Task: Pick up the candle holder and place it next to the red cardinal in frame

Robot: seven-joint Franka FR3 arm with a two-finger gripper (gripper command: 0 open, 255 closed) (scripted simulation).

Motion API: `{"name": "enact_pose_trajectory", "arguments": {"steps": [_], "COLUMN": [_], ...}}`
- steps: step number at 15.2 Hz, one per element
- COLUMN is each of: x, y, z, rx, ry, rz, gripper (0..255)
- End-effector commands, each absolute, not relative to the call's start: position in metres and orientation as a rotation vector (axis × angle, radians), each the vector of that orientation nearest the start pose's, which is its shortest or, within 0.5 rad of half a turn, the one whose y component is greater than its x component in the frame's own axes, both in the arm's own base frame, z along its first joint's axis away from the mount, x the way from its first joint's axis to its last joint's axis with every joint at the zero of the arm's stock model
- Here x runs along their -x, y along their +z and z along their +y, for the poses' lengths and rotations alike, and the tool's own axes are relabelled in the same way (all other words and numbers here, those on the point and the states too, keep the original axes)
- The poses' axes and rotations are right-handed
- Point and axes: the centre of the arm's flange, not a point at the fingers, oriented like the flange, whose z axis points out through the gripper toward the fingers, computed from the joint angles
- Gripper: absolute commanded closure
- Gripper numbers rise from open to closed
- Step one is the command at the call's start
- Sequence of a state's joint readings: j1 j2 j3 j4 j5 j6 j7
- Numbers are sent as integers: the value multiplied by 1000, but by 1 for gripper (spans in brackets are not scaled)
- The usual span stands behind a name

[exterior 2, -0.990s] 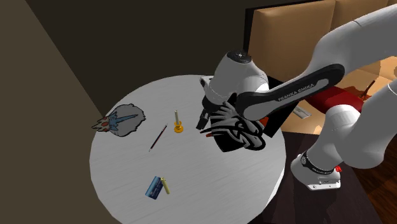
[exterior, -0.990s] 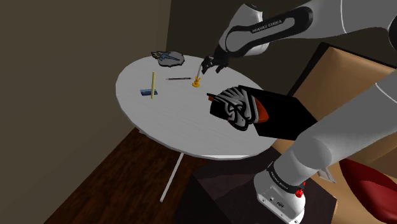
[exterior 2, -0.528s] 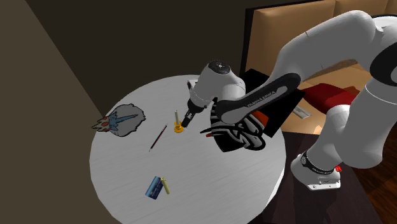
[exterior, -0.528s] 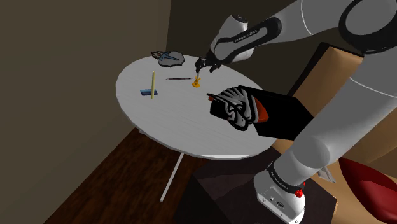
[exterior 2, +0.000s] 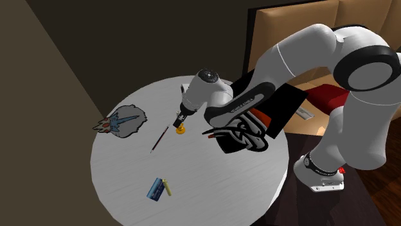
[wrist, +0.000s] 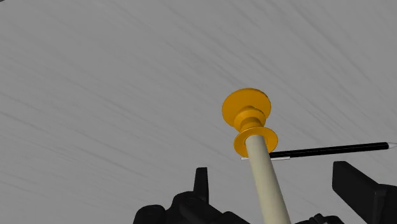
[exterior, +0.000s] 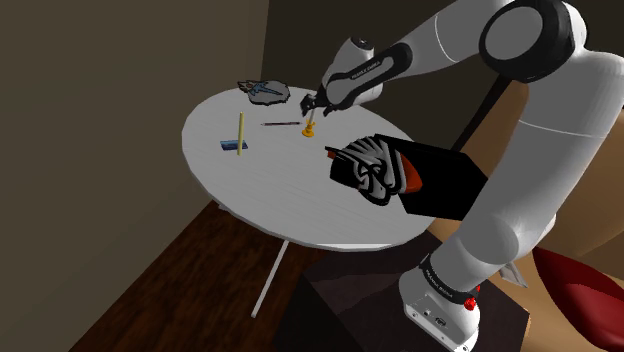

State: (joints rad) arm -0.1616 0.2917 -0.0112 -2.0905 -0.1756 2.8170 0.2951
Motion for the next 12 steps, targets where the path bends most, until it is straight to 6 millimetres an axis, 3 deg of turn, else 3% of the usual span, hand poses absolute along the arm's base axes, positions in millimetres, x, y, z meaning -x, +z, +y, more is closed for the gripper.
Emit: {"name": "enact_pose_trajectory", "arguments": {"steps": [1,4,11,12], "x": [-616,-621,-621,-621], "y": [319,306,306,306], "z": [-100,-102,-102,-102], "rx": [3094,3094,3094,3094], "ry": [-699,-699,-699,-699], "rz": [488,488,488,488], "gripper": [0,0,0,255]}}
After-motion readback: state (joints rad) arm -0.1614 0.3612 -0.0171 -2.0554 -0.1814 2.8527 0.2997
